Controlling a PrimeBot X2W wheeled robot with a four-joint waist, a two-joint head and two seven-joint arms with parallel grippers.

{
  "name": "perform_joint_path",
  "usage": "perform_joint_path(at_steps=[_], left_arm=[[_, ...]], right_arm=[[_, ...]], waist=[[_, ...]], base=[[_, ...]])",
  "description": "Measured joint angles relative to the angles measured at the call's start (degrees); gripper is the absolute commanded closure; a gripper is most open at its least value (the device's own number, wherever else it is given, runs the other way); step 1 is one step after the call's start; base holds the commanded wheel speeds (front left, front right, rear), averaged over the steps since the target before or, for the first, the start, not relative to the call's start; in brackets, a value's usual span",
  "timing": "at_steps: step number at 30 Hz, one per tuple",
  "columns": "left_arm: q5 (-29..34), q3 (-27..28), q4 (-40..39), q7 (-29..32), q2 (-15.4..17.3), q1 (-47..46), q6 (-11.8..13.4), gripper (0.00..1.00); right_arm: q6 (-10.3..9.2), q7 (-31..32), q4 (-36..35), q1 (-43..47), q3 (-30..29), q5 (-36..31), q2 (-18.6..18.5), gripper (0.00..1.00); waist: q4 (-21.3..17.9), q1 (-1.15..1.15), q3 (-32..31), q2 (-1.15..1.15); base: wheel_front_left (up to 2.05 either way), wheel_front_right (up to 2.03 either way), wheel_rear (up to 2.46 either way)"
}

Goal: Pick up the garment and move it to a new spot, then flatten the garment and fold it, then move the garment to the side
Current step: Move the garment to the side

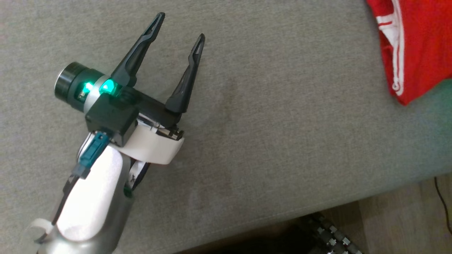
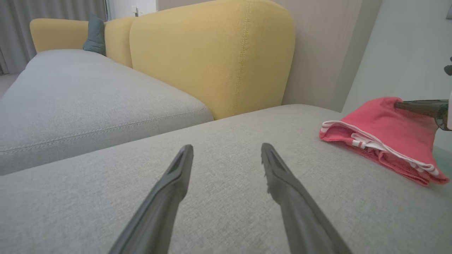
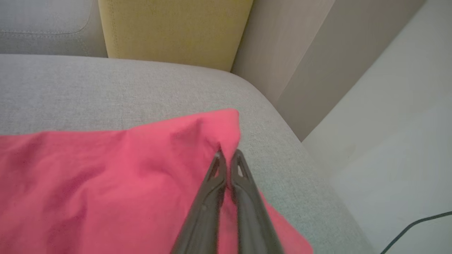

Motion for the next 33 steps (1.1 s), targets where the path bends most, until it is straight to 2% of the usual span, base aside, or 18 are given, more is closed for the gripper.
perform_joint_path(at_steps=[1,2,3,9,14,21,33], left_arm=[[0.0,0.0,0.2,-0.1,0.0,0.0,0.0,0.0],[0.0,0.0,0.3,-0.5,0.0,0.0,0.0,0.0],[0.0,0.0,0.5,-0.5,0.0,-0.1,0.0,0.0],[-0.8,0.0,2.4,-1.8,-0.2,-0.1,0.4,0.0],[-2.3,0.5,4.3,-2.5,-0.5,1.6,1.8,0.0],[-4.2,3.2,6.0,-2.9,-0.7,9.3,4.7,0.0],[-7.9,6.7,7.2,-3.0,-1.1,18.1,8.6,0.0]], right_arm=[[0.0,-0.3,0.7,0.0,-0.4,-0.5,0.1,0.6],[0.0,-0.5,1.3,0.0,-1.0,-0.9,0.3,0.44],[0.0,-0.7,1.8,0.0,-1.6,-1.3,0.6,0.0],[0.0,-2.9,2.3,0.7,-6.3,-3.4,4.3,0.0],[0.0,-5.2,-2.4,7.4,-7.2,-3.4,7.7,0.0],[0.0,-6.2,-11.0,18.3,0.5,-1.7,12.8,0.0],[0.0,-4.9,-20.9,26.9,11.8,1.3,14.5,0.0]], waist=[[0.3,0.0,0.2,0.0],[0.6,-0.01,0.3,0.0],[0.8,0.0,0.3,0.0],[1.9,-0.01,-1.5,0.0],[2.6,-0.01,-5.3,0.0],[3.9,-0.01,-11.8,0.0],[9.9,-0.01,-20.4,0.0]], base=[[0.0,0.0,0.0],[0.0,0.0,0.0],[0.0,0.0,0.0],[0.0,0.0,0.0],[0.0,0.0,0.0],[0.0,0.0,0.0],[0.0,0.0,0.0]])
